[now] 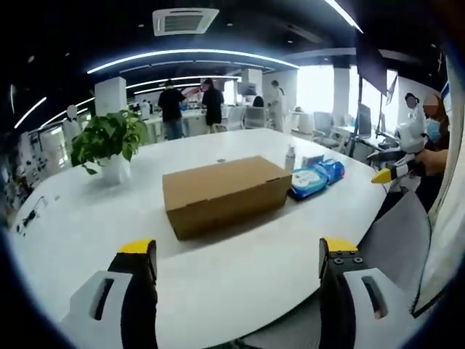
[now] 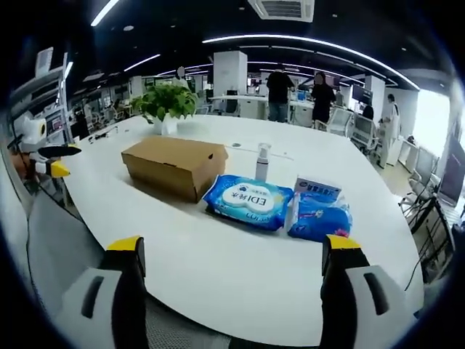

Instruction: Operate the shoe box by opening the lid, removing the specified soft item, and placing it in the target area until the item is outside and the box remains undamaged.

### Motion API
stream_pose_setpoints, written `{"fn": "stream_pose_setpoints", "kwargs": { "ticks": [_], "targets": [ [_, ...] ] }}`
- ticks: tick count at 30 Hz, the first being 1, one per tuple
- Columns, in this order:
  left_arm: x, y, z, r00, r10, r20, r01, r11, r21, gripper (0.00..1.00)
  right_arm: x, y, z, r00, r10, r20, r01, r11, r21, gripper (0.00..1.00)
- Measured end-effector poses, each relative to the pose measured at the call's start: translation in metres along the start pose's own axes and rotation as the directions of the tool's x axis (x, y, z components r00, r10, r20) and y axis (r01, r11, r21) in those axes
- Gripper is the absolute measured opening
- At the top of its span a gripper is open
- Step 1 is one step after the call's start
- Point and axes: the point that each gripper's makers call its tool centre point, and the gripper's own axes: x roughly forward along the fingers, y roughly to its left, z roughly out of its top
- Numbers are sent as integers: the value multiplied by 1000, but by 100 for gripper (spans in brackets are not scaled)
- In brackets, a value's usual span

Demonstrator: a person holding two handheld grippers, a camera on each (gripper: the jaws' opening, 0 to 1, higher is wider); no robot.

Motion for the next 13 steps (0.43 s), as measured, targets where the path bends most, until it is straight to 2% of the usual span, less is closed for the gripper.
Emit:
{"fn": "stream_pose_setpoints", "kwargs": {
  "ticks": [3,6,13],
  "targets": [
    [-2,0,1,1000,3,3,-3,1000,9,99,-1,-1,1,1000,-6,2,6,1000,-12,96],
    [-4,1,5,1000,8,29,-8,1000,6,100,-2,0,4,1000,-2,10,2,1000,-3,96],
    [-2,1,4,1000,9,14,-9,1000,15,100,-2,-1,6,1000,-5,13,6,1000,-15,96]
  ]
}}
